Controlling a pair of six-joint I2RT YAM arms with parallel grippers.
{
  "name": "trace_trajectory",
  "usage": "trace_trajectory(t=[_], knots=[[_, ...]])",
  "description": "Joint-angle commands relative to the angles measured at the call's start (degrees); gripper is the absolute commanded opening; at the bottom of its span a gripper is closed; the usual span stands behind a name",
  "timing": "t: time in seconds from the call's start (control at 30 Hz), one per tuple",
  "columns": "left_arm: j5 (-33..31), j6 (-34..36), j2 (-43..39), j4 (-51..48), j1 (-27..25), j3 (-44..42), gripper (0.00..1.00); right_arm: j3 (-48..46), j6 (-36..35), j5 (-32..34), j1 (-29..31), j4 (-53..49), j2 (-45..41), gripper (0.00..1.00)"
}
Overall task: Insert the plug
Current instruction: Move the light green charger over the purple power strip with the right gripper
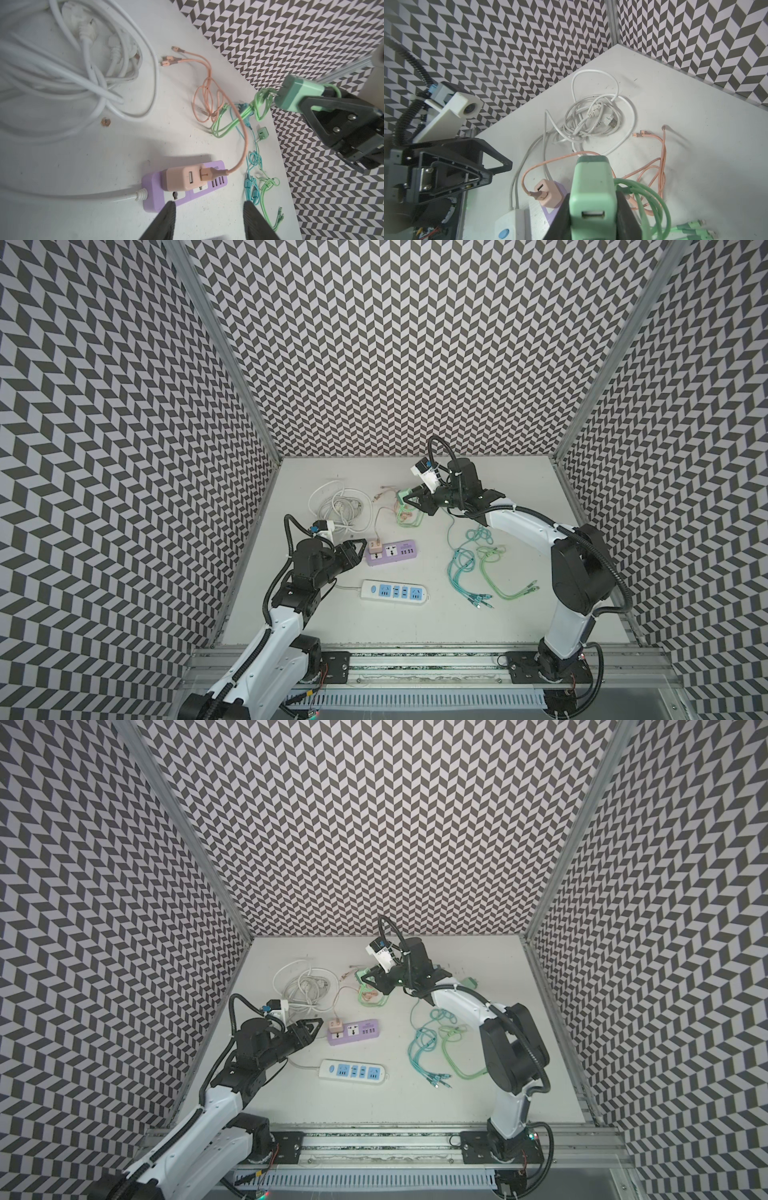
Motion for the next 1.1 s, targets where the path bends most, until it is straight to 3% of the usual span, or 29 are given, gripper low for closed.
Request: trace_trajectory(t=[0.0, 0.37, 1.07], knots=[[-2.4, 0.7, 0.7, 1.1, 0.3, -1.3, 0.52, 2.4, -8.9, -0.3, 0.2, -4.3, 1.1, 0.11], [-2.3, 0.8, 4.8, 5.3, 0.3, -3.9, 0.49, 8.5, -23.1, 3.9, 2.6, -18.5, 6.3, 0.09], [-0.3, 1.3, 15.5, 13.6, 0.4, -6.2, 0.45, 17.2, -29.9, 7.6, 7.0, -29.5, 12.9, 0.09]])
